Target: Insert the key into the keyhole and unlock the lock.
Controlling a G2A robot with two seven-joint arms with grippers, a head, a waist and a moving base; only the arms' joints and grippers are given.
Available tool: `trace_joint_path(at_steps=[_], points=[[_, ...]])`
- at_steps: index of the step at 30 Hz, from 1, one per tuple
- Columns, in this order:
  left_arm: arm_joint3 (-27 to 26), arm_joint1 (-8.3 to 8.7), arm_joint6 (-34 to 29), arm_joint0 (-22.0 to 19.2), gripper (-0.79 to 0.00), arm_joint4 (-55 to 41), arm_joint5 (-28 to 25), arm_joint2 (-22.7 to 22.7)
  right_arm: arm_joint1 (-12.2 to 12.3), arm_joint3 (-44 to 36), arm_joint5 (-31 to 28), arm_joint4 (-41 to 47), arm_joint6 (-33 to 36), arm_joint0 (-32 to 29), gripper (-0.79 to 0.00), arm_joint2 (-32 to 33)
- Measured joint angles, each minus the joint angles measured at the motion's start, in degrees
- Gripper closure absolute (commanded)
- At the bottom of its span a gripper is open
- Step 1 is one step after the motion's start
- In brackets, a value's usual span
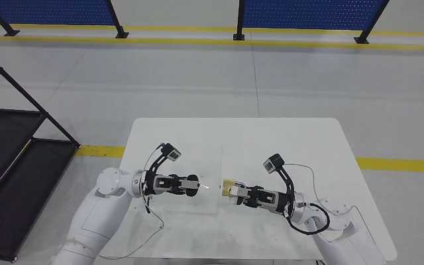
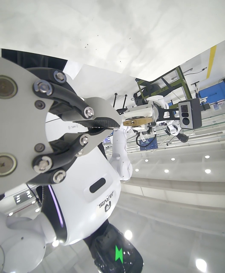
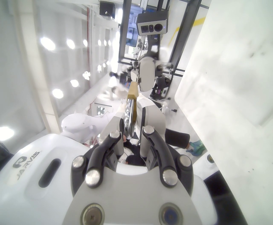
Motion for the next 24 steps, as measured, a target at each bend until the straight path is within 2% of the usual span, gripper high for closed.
trace_joint_path(at_steps=[13, 24], points=[[-0.38, -0.36, 2.73, -0.75, 0.0, -0.59, 2.17, 3.7, 0.0, 0.0, 0.0, 0.0, 0.0, 0.0, 0.0, 0.0], [-1.61, -0.41, 5.02, -0.6, 0.0, 0.64, 1.05, 5.08, 0.0, 0.0, 0.0, 0.0, 0.0, 0.0, 0.0, 0.0]])
